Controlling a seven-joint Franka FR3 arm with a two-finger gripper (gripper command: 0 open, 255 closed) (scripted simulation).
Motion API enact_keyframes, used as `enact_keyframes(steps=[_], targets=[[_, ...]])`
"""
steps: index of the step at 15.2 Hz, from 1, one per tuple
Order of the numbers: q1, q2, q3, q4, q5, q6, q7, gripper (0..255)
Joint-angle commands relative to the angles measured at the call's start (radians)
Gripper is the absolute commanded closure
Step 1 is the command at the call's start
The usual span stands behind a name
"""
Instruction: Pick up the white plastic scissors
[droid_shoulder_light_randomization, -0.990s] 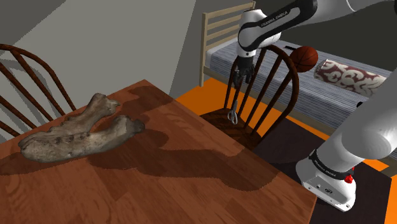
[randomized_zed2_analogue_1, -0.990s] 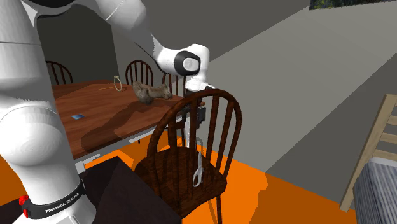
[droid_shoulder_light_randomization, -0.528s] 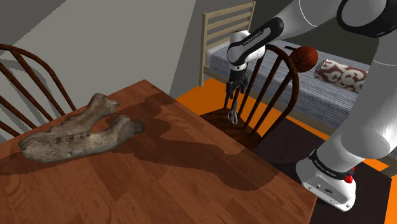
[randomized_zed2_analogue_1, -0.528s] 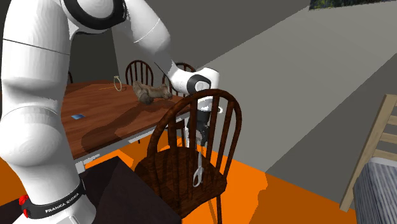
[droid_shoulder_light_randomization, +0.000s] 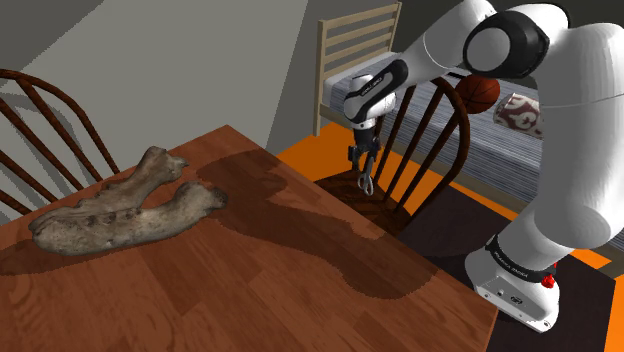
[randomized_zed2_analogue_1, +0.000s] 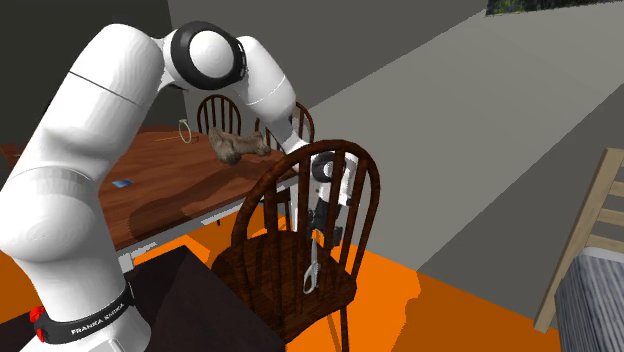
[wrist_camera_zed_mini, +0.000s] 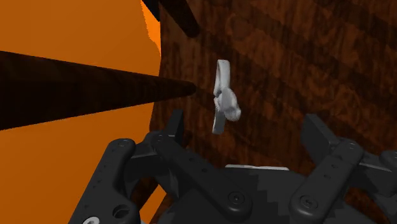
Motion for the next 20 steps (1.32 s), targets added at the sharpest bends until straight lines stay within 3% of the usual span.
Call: enact_keyframes(steps=[1,11,12,16,20], targets=[[-0.014,0.09,-0.006,0.064,0.003,0.008,-0.001,0],[-0.018,0.182,-0.001,0.099,0.01,0.063,-0.005,0],[-0.024,0.178,-0.005,0.111,0.008,0.047,-0.012,255],[-0.034,0.188,-0.01,0.175,0.004,-0.008,-0.018,255],[-0.041,0.192,-0.012,0.162,0.003,0.008,-0.027,255]])
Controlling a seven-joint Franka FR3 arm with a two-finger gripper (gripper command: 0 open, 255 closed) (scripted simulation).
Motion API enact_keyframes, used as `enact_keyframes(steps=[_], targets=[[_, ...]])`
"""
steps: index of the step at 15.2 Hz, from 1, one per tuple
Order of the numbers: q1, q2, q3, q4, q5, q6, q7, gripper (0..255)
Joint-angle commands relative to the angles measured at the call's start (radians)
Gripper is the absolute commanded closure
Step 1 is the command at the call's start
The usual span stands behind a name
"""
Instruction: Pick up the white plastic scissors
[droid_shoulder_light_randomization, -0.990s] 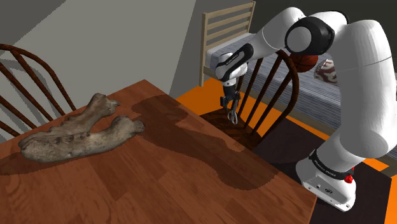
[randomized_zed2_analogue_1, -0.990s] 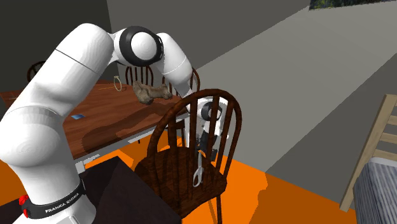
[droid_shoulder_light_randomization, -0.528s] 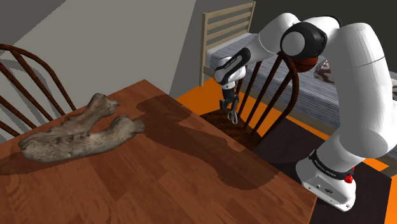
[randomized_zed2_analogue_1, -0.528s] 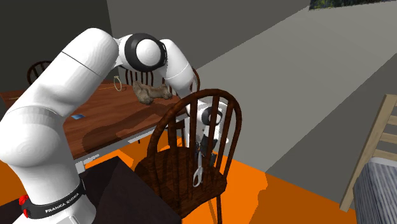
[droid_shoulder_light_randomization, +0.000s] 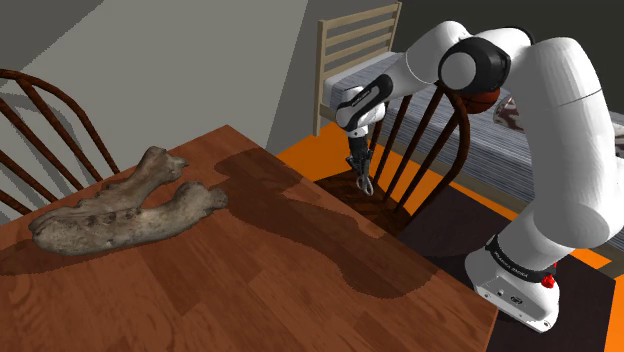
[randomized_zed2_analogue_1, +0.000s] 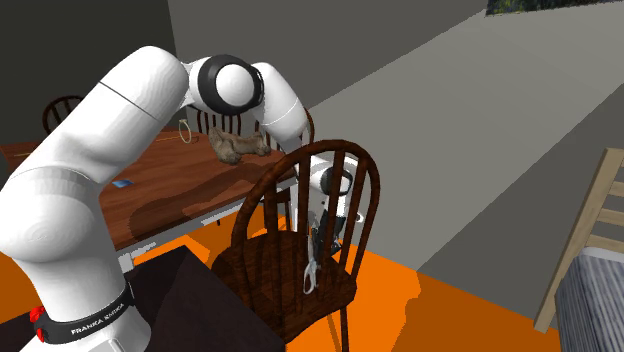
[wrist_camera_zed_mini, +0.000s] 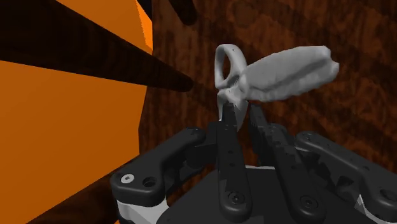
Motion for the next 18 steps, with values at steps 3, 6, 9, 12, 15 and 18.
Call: enact_keyframes(steps=[3,6,9,12,15,18], targets=[[-0.008,-0.017,-0.009,-0.078,0.0,0.106,-0.009,255],[-0.007,-0.052,-0.01,-0.091,-0.003,0.084,-0.007,255],[-0.006,-0.086,-0.012,-0.102,-0.006,0.061,-0.006,255],[-0.005,-0.119,-0.014,-0.111,-0.009,0.037,-0.004,255],[-0.003,-0.151,-0.016,-0.118,-0.012,0.012,-0.003,255],[-0.003,-0.163,-0.016,-0.12,-0.013,0.002,-0.002,255]])
